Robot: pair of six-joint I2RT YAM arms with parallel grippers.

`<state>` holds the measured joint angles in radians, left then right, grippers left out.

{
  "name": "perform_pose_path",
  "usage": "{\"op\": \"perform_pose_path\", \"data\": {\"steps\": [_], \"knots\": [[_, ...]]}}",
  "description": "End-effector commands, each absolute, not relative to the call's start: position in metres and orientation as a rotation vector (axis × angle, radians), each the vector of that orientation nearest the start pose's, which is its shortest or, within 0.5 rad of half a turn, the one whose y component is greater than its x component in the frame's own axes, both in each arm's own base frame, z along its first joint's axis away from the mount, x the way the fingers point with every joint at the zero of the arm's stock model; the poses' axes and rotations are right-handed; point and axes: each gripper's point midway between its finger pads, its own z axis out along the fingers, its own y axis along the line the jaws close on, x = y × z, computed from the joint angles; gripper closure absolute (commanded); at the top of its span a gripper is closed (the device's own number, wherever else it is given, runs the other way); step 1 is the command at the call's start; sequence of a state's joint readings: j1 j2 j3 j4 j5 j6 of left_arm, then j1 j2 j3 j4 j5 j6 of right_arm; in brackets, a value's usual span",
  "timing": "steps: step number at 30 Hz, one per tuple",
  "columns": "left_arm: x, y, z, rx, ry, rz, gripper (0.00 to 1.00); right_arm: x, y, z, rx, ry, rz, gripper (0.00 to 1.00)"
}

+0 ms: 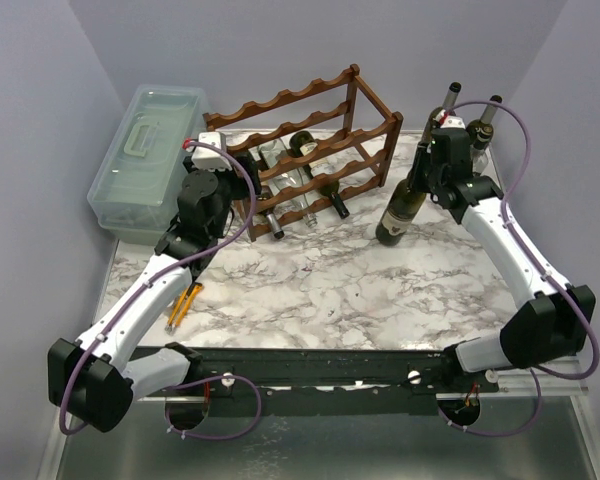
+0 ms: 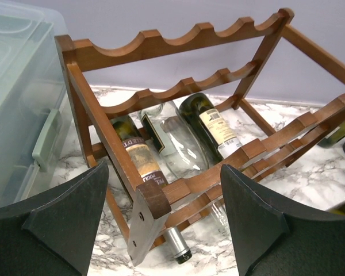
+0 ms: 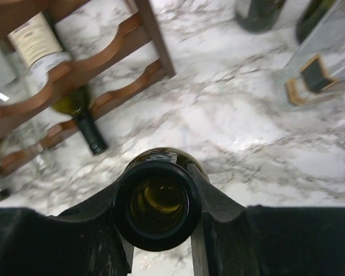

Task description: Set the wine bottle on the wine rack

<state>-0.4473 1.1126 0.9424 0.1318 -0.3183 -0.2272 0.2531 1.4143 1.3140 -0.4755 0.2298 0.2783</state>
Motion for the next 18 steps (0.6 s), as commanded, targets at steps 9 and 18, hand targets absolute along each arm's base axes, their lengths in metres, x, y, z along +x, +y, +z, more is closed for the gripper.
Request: {"op": "perform_pose_path", "data": {"steps": [9, 18], "knots": [[0.301, -0.247, 0.376, 0.543, 1.224, -0.747, 0.08, 0.340, 0.135, 0.296, 0.020, 2.019, 0.587, 0.99], [0.235, -0.342, 0.298, 1.038, 1.228, -0.761, 0.04, 0.314, 0.164, 0.339, -0.007, 1.900, 0.863, 0.99]]}}
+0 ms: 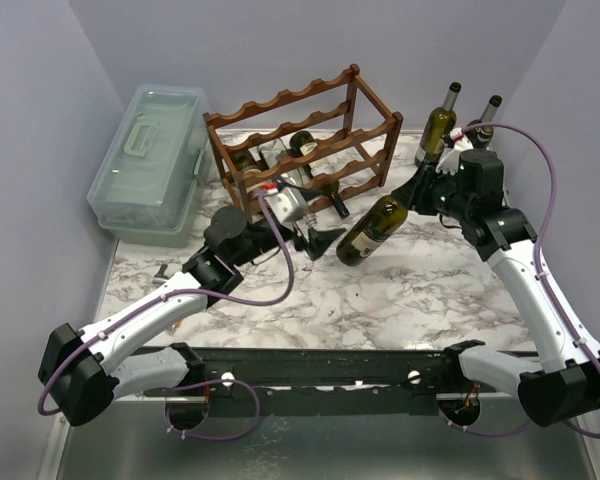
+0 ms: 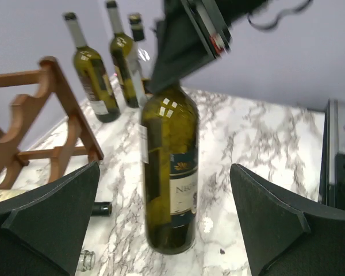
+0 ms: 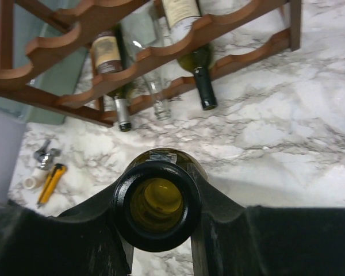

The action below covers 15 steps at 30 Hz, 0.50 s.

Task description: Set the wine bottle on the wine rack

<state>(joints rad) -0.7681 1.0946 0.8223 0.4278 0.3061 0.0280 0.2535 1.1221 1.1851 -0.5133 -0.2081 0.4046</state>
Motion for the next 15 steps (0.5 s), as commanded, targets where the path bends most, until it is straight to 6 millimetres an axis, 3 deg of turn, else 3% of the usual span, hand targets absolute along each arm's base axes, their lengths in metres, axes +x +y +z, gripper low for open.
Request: {"op": "perform_pose_path", "data": {"steps": [1, 7, 11, 15], "knots": [[0.237, -0.346, 0.287, 1.053, 1.257, -0.730, 0.04, 0.311, 0.168, 0.344, -0.006, 1.884, 0.903, 0.99], [0.255, -0.351, 0.242, 1.084, 1.396, -0.546, 0.01, 0.299, 0.184, 0.366, -0.005, 1.804, 1.080, 0.99], [0.266, -0.349, 0.231, 1.067, 1.449, -0.468, 0.01, 0.292, 0.190, 0.377, -0.014, 1.774, 1.145, 1.00], [0.277, -0.340, 0.230, 1.027, 1.472, -0.392, 0.03, 0.286, 0.194, 0.374, -0.022, 1.776, 1.193, 0.99]]}}
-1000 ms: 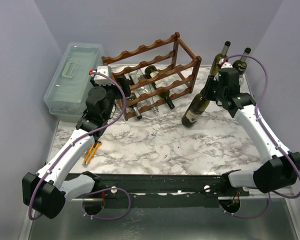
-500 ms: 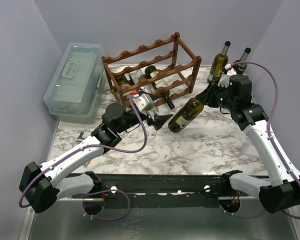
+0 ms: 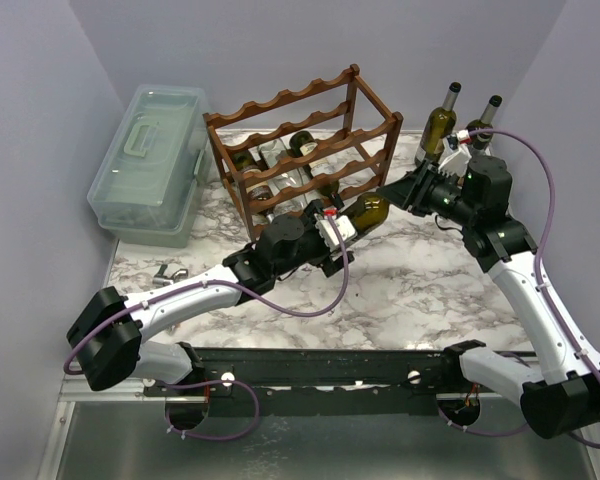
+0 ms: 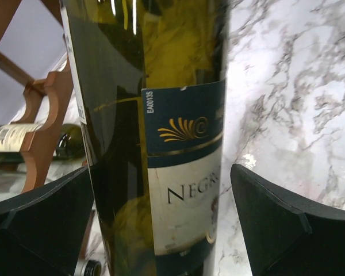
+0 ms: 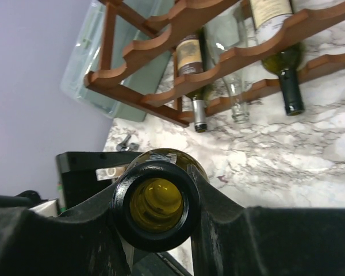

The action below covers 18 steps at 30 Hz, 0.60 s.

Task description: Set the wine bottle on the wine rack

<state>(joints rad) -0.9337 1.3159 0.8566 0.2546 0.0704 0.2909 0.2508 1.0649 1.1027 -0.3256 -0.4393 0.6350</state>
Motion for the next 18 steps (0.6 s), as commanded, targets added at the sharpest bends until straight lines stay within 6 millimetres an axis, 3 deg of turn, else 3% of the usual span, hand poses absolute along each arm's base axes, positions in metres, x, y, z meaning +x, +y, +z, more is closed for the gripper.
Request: {"op": "perform_pose_path", "data": {"steps": [1, 3, 7, 10, 15, 18], "knots": [[0.279, -0.337, 0.230, 1.015, 1.478, -0.371, 0.04, 0.285, 0.194, 0.371, -0.023, 1.786, 1.199, 0.99], [0.285, -0.332, 0.230, 0.994, 1.488, -0.330, 0.06, 0.283, 0.197, 0.367, -0.030, 1.798, 1.223, 0.99], [0.290, -0.325, 0.235, 0.970, 1.487, -0.280, 0.23, 0.279, 0.199, 0.358, -0.028, 1.814, 1.250, 0.99], [0.292, -0.318, 0.240, 0.951, 1.479, -0.244, 0.48, 0.280, 0.198, 0.353, -0.030, 1.827, 1.235, 0.97], [0.297, -0.303, 0.249, 0.938, 1.455, -0.148, 0.92, 0.283, 0.189, 0.344, -0.046, 1.878, 1.123, 0.63], [0.300, -0.296, 0.251, 0.956, 1.431, -0.087, 1.00, 0.282, 0.184, 0.337, -0.074, 1.923, 1.054, 0.43]]}}
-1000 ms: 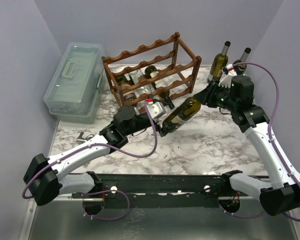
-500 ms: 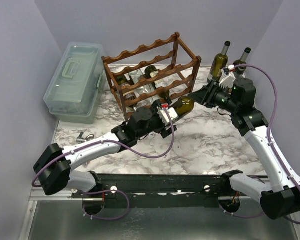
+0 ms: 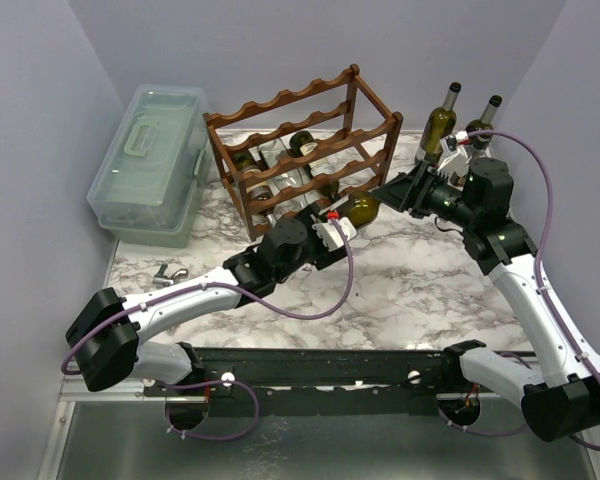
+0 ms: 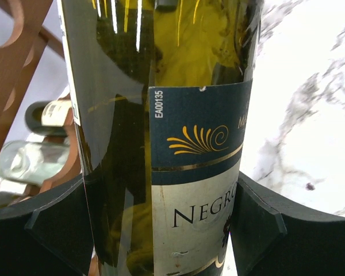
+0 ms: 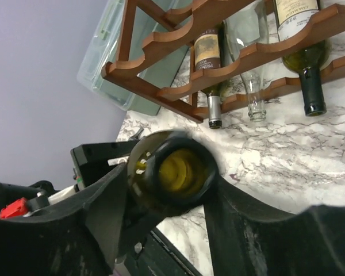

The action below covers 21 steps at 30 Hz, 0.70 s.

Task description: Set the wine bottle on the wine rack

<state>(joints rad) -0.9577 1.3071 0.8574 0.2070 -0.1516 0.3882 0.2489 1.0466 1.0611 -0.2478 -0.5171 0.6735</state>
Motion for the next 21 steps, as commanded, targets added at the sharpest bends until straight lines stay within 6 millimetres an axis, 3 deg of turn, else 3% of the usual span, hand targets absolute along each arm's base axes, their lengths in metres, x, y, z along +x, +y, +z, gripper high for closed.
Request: {"op": "perform_pose_path", "data": {"steps": [1, 3, 8, 12, 14, 21], "knots": [[0.300, -0.294, 0.251, 0.975, 1.418, -0.068, 1.00, 0.282, 0.182, 0.335, -0.086, 1.937, 1.027, 0.39], [0.301, -0.293, 0.249, 1.010, 1.400, -0.032, 1.00, 0.280, 0.178, 0.327, -0.103, 1.984, 0.985, 0.30], [0.292, -0.296, 0.236, 1.197, 1.294, 0.032, 1.00, 0.276, 0.166, 0.304, -0.192, 2.097, 0.850, 0.20], [0.259, -0.307, 0.206, 1.528, 1.024, 0.038, 1.00, 0.271, 0.152, 0.283, -0.249, 2.192, 0.734, 0.17], [0.247, -0.310, 0.196, 1.608, 0.952, 0.009, 1.00, 0.267, 0.150, 0.274, -0.240, 2.225, 0.709, 0.16], [0.241, -0.305, 0.182, 1.712, 0.946, 0.021, 1.00, 0.231, 0.178, 0.248, -0.344, 2.285, 0.922, 0.11]]}}
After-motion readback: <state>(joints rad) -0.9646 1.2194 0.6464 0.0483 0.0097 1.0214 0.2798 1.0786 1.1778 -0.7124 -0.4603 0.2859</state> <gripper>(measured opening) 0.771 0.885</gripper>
